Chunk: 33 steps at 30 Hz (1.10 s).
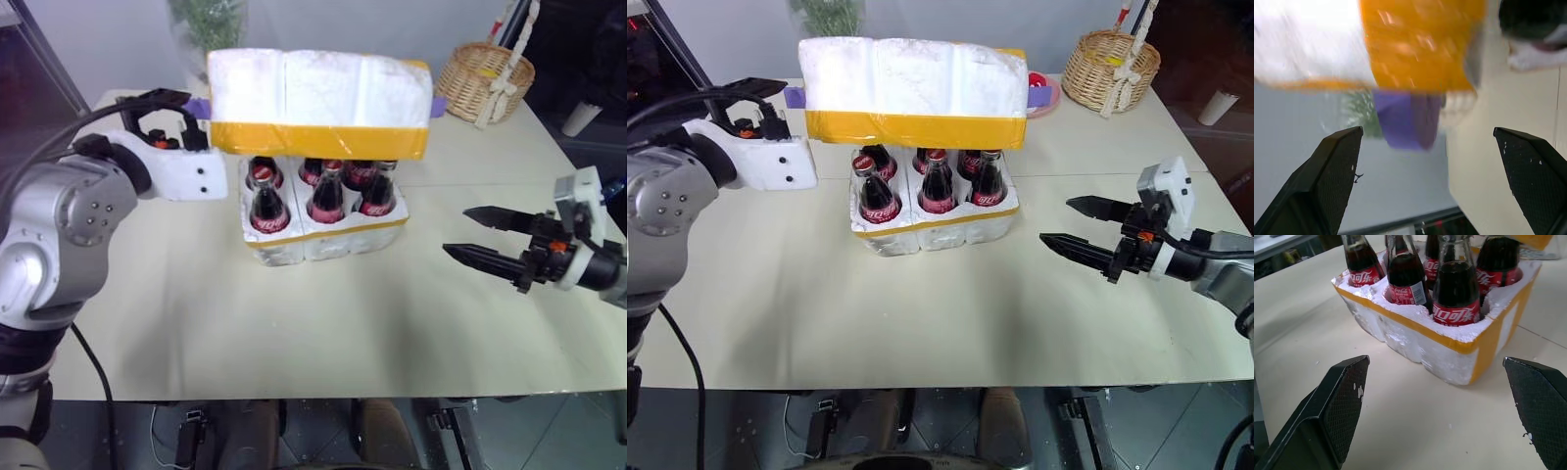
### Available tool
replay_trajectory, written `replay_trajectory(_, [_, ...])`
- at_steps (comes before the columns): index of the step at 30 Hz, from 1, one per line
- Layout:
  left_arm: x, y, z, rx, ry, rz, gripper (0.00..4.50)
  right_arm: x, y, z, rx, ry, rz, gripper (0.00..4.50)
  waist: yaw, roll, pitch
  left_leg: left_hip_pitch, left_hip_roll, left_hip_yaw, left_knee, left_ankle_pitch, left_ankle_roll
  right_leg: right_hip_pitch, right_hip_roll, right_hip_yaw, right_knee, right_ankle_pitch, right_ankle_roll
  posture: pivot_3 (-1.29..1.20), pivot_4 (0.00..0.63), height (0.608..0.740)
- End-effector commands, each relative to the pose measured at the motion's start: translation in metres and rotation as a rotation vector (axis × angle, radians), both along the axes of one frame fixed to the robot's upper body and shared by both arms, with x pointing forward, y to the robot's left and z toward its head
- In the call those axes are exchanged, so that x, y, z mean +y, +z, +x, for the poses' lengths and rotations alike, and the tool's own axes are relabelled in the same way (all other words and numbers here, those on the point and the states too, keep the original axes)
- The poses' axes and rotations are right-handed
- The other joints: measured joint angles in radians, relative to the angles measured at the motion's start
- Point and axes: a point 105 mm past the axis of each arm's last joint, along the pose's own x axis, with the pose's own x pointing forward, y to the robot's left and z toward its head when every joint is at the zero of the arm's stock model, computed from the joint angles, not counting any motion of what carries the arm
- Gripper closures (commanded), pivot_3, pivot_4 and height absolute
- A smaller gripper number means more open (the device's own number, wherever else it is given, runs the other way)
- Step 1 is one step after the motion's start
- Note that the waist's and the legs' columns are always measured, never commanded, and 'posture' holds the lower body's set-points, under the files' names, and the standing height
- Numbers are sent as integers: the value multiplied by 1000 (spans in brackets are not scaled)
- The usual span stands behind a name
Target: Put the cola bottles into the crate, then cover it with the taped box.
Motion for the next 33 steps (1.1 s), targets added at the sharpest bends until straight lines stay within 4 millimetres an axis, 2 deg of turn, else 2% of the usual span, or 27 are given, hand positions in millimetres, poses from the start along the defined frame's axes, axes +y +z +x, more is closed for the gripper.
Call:
replay_trajectory(1, [-1, 16, -5, -79, -7, 3, 21, 3, 9, 4, -45, 13, 3, 0, 3, 0, 0, 0, 0, 0, 0, 0, 0, 0, 0, 0, 0, 0, 0, 0, 150, 737])
replay_trajectory(6, [3, 17, -6, -83, 4, 1, 21, 3, 10, 6, -46, 19, 2, 0, 1, 0, 0, 0, 0, 0, 0, 0, 0, 0, 0, 0, 0, 0, 0, 0, 150, 737])
replay_trajectory(13, [12, 16, 10, -82, 25, -8, 21, 1, 9, 5, -52, 10, 5, 0, 0, 0, 0, 0, 0, 0, 0, 0, 0, 0, 0, 0, 0, 0, 0, 0, 150, 737])
replay_trajectory(29, [3, 20, 44, -79, -51, 30, 21, -4, 8, -2, -70, -45, 14, 0, 0, 0, 0, 0, 0, 0, 0, 0, 0, 0, 0, 0, 0, 0, 0, 0, 150, 737])
replay_trajectory(31, [2, 18, 44, -72, -61, 30, 884, -5, 8, -3, -70, -51, 16, 0, 0, 0, 0, 0, 0, 0, 0, 0, 0, 0, 0, 0, 0, 0, 0, 0, 150, 737])
replay_trajectory(33, [1, 19, 42, -74, -64, 32, 1934, -5, 8, -4, -70, -54, 16, 0, 0, 0, 0, 0, 0, 0, 0, 0, 0, 0, 0, 0, 0, 0, 0, 0, 150, 737])
